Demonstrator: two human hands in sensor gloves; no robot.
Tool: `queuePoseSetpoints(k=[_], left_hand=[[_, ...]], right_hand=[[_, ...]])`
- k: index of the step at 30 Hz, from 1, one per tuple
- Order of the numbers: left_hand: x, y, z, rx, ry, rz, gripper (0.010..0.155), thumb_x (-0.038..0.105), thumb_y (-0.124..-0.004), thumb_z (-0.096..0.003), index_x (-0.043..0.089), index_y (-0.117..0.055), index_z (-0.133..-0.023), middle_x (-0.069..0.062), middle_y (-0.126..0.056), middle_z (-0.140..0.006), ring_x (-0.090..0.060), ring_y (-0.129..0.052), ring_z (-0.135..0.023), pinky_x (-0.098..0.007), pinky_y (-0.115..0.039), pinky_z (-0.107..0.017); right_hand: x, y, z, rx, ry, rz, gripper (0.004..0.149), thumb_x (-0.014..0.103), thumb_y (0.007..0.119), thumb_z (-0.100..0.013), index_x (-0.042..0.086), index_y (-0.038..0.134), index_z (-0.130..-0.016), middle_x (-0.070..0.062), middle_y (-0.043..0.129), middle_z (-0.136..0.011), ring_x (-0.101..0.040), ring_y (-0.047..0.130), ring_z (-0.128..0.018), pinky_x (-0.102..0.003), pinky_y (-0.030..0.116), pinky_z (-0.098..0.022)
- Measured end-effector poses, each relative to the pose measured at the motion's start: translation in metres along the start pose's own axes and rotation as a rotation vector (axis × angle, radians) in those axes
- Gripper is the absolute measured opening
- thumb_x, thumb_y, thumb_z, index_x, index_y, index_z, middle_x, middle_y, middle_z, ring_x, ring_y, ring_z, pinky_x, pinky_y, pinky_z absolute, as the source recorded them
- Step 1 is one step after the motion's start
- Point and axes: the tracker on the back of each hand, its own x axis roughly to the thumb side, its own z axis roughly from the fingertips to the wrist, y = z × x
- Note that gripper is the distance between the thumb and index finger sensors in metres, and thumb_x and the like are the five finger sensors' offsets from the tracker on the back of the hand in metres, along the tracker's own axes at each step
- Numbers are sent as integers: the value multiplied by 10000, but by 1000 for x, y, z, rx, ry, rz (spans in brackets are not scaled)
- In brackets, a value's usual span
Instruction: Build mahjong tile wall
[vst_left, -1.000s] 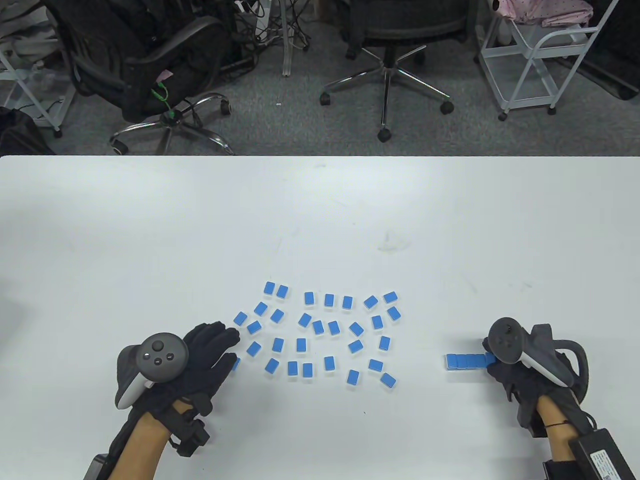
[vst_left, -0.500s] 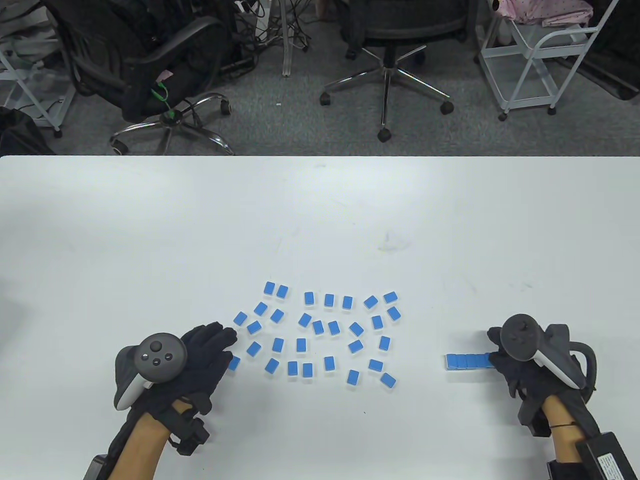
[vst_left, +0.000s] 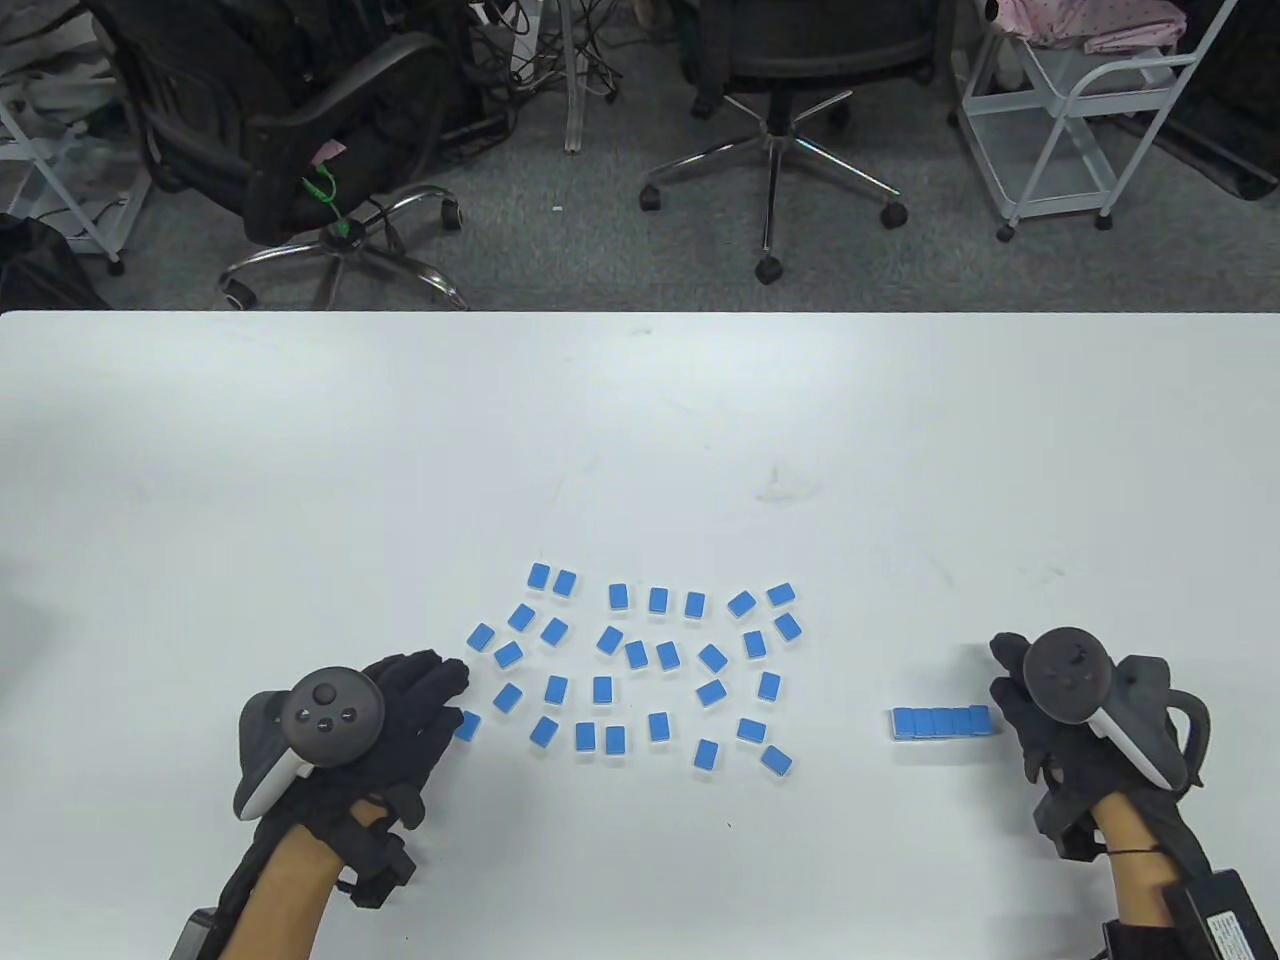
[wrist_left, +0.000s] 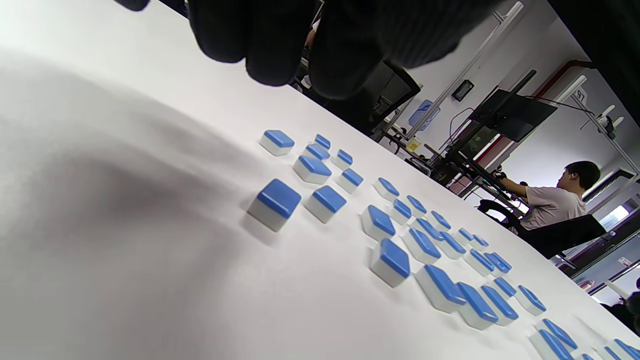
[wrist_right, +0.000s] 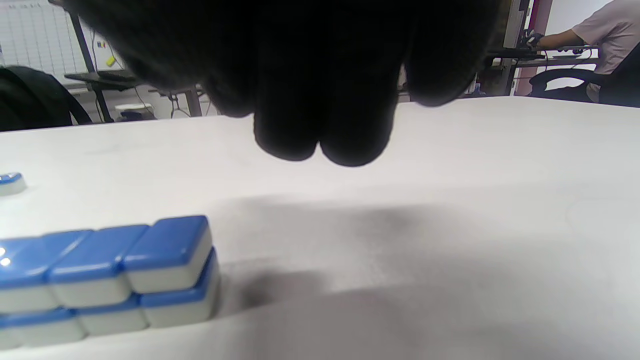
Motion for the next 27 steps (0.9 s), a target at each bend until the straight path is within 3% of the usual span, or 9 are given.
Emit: queuePoseSetpoints(k=[4,10,13,16,19,23,27], left_hand=[[0,0,0,1,-12,8,591,493,-648,-526,277,-631,-1076,-60,-542,-1171,-374,-449,-1098,-652,-325,-787],[0,1,1,-2,-20,20,598,502,-646,-525,276,-629,-1078,-59,-536,-1174,-374,-441,-1102,-653,-326,-786],[0,2,2,4,-20,27,596,503,-644,-526,279,-626,-1078,-60,-533,-1176,-374,-437,-1103,-653,-326,-787],[0,2,3,6,-22,32,596,505,-642,-525,280,-625,-1077,-59,-534,-1175,-374,-440,-1102,-652,-330,-785],[0,2,2,5,-29,38,599,505,-642,-525,277,-626,-1078,-59,-534,-1175,-375,-439,-1102,-653,-330,-785],[1,1,0,1,-39,33,598,506,-642,-524,279,-629,-1077,-58,-535,-1175,-375,-443,-1101,-653,-334,-785],[1,1,0,-1,-39,34,600,506,-641,-525,276,-627,-1079,-59,-530,-1176,-375,-439,-1103,-652,-333,-785]], right_hand=[[6,-3,4,-64,-50,-22,492,418,748,-389,302,762,-867,-4,934,-834,-277,940,-735,-567,680,-664],[60,-7,30,-198,-366,0,451,392,793,-381,286,823,-817,-22,978,-775,-295,977,-668,-570,737,-590],[111,8,50,-113,-576,89,449,385,837,-365,298,834,-805,-11,986,-766,-281,991,-656,-560,757,-579],[154,32,64,-19,-695,300,525,407,890,-325,367,783,-838,-13,948,-825,-282,969,-708,-565,743,-606],[175,45,68,-48,-741,449,580,425,920,-291,413,752,-846,2,945,-834,-265,972,-716,-558,752,-610],[185,54,64,2,-753,452,586,404,944,-285,389,764,-842,-1,957,-814,-270,979,-697,-562,751,-602],[186,55,67,-36,-768,440,534,389,948,-285,349,818,-801,25,992,-755,-245,1006,-653,-545,770,-588]])
